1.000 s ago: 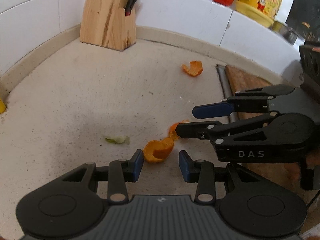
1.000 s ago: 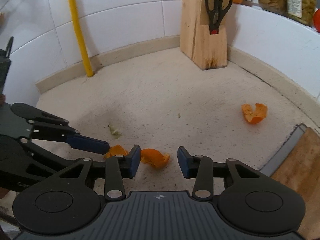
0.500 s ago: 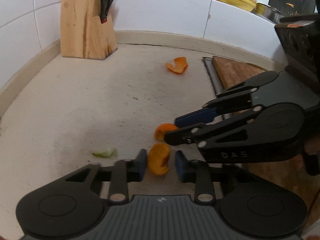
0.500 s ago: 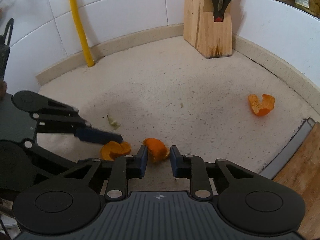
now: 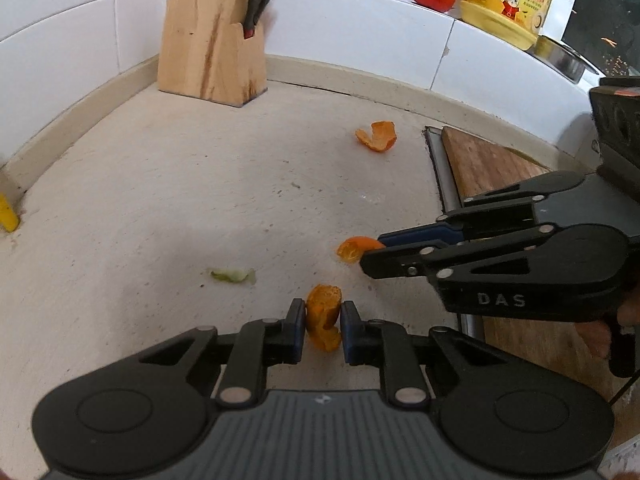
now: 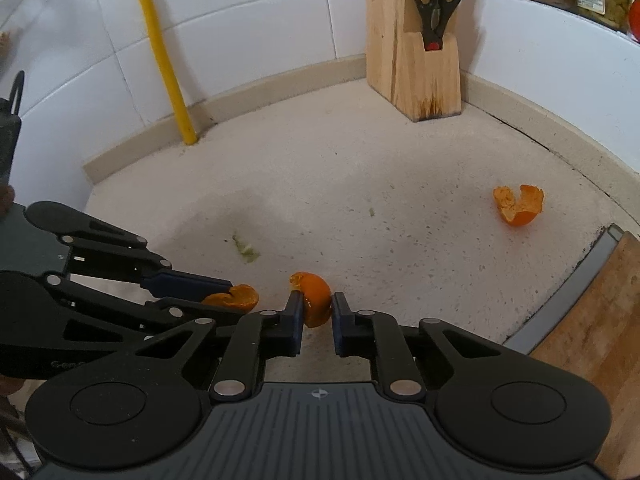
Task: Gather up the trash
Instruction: 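Grasp an orange peel with the left tool while the right tool grasps another peel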
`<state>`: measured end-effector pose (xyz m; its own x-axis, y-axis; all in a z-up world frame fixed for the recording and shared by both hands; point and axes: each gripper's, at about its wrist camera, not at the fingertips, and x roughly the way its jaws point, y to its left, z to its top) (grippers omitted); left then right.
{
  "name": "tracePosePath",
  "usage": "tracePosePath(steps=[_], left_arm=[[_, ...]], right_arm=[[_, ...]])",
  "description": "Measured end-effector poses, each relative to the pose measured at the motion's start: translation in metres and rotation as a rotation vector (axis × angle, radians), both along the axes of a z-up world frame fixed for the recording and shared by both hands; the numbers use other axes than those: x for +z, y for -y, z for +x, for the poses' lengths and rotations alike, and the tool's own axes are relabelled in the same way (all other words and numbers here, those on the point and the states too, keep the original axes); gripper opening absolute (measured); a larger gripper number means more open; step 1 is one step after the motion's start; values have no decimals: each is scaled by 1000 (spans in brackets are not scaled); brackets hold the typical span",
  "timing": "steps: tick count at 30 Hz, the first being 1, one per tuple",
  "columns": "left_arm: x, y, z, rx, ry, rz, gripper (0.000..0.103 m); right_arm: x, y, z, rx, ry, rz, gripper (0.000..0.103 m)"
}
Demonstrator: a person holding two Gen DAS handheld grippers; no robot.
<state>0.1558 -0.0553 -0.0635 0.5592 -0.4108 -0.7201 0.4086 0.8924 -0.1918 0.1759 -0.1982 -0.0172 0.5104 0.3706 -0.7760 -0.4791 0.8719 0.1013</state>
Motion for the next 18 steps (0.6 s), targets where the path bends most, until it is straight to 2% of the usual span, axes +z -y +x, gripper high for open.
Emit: tracePosePath(steps=[7, 18], left_arm=[[5, -10, -12, 27, 9, -24, 15], [18, -49, -41, 109, 51, -48, 15]], right_arm=[[9, -7, -16, -10, -9, 30, 20], [30, -51, -41, 83, 31, 42, 20]])
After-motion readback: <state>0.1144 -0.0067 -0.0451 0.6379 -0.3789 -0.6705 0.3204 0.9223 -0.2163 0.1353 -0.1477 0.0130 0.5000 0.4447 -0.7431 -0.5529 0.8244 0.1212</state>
